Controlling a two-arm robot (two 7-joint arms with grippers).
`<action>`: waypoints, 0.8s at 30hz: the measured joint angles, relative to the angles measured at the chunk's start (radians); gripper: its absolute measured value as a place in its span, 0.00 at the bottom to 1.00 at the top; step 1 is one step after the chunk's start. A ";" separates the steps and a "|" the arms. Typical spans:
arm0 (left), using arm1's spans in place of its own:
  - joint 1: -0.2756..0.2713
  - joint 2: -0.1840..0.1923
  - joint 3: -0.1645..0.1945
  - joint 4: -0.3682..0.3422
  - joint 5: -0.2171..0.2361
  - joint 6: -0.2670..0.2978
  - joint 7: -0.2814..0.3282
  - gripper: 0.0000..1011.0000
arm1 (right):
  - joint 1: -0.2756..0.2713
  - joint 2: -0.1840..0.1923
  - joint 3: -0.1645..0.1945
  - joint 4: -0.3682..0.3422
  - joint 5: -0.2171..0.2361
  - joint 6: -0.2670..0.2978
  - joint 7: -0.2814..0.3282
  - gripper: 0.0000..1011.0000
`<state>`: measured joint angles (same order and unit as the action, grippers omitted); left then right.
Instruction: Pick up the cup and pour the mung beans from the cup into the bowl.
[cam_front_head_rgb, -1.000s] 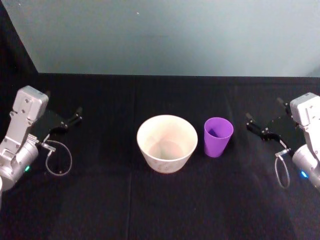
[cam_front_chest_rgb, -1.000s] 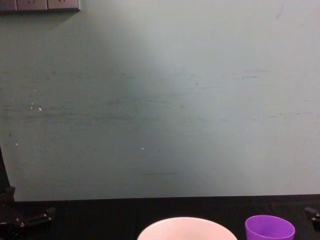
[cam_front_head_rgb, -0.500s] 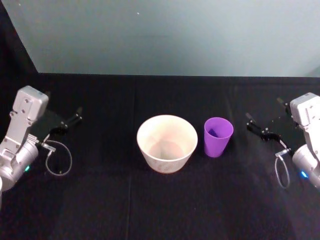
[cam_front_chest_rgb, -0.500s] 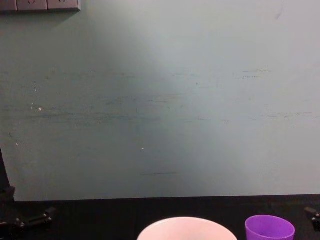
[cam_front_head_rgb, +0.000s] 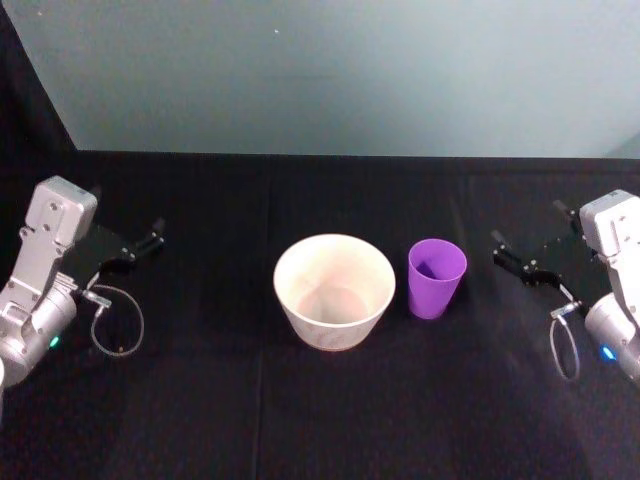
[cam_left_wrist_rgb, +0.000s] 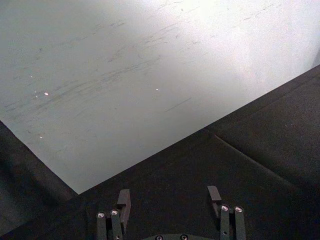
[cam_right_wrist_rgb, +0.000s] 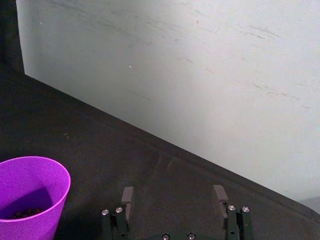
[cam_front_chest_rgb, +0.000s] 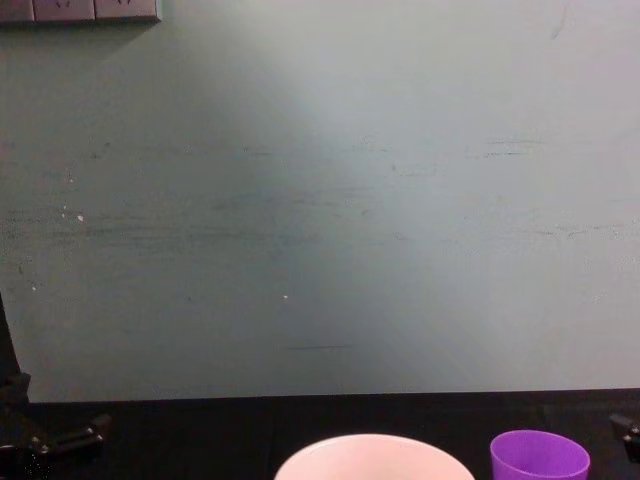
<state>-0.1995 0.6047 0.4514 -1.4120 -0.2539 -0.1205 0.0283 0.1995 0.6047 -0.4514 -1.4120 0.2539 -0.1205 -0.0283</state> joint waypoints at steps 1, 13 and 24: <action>0.000 0.000 0.000 0.000 0.000 0.000 0.000 0.99 | 0.000 0.000 0.000 0.000 0.000 0.000 0.000 0.99; 0.000 0.000 0.000 0.000 0.000 0.000 0.000 0.99 | -0.035 0.015 0.023 -0.031 0.019 -0.026 0.023 0.99; 0.000 0.000 0.000 0.000 0.000 0.000 0.000 0.99 | -0.175 0.082 0.095 -0.141 0.052 -0.099 0.077 0.99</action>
<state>-0.1995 0.6047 0.4514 -1.4120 -0.2539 -0.1206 0.0283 0.0242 0.6870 -0.3560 -1.5528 0.3059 -0.2199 0.0490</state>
